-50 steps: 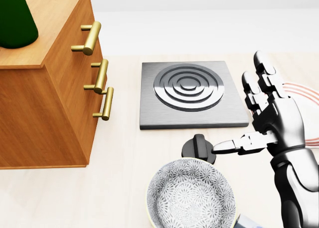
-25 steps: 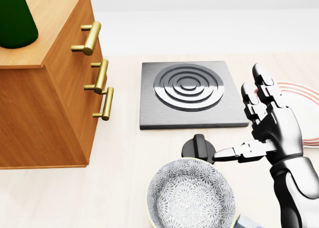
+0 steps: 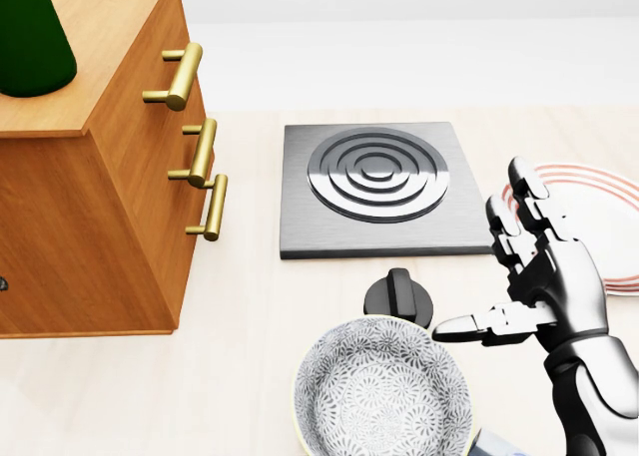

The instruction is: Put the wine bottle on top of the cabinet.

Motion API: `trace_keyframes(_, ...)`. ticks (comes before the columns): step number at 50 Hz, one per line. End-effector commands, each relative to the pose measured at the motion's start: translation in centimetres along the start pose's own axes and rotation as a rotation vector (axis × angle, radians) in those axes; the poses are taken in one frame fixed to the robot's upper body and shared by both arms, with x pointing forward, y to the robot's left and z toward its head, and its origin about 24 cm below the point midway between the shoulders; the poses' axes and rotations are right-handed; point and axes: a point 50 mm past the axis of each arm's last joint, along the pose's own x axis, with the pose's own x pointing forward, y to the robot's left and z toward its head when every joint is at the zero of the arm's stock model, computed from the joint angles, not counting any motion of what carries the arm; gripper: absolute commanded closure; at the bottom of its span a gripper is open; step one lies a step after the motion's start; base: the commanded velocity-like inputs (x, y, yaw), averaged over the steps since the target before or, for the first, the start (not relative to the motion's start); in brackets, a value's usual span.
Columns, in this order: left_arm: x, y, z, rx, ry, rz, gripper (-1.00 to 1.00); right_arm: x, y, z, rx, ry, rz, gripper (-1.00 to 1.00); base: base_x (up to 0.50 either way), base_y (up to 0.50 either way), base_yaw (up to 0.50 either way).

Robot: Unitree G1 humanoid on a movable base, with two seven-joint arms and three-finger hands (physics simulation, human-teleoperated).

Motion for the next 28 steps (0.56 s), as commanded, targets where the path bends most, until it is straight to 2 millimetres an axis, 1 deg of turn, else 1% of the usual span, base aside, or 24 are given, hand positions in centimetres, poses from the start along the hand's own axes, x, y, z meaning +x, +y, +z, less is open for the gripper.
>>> trace_keyframes(1, -4.3, -1.5, 0.0, -0.048, 0.050, 0.059, -1.00, -0.6, -0.2, -0.3, 0.006, 0.009, -0.011, -1.00, 0.00, 0.00, 0.00)
trace_keyframes(3, -4.6, -1.9, -0.6, -0.066, 0.080, 0.062, -1.00, -0.7, -0.2, -0.4, 0.006, 0.012, -0.012, -1.00, 0.00, 0.00, 0.00)
trace_keyframes(5, -4.8, -2.2, -0.6, -0.080, 0.080, 0.065, -1.00, -0.8, -0.2, -0.2, 0.005, 0.005, -0.015, -1.00, 0.00, 0.00, 0.00)
trace_keyframes(17, -4.8, -2.1, -0.2, -0.081, 0.061, 0.079, -1.00, -0.8, 0.0, 0.2, 0.000, -0.015, -0.018, -1.00, 0.00, 0.00, 0.00)
trace_keyframes(23, -5.0, -2.6, -0.5, -0.094, 0.080, 0.066, -1.00, -1.0, 0.0, 0.4, -0.001, -0.023, -0.022, -1.00, 0.00, 0.00, 0.00)
trace_keyframes(28, -5.1, -2.9, -0.8, -0.101, 0.094, 0.056, -1.00, -1.2, 0.0, 0.1, 0.002, -0.011, -0.022, -1.00, 0.00, 0.00, 0.00)
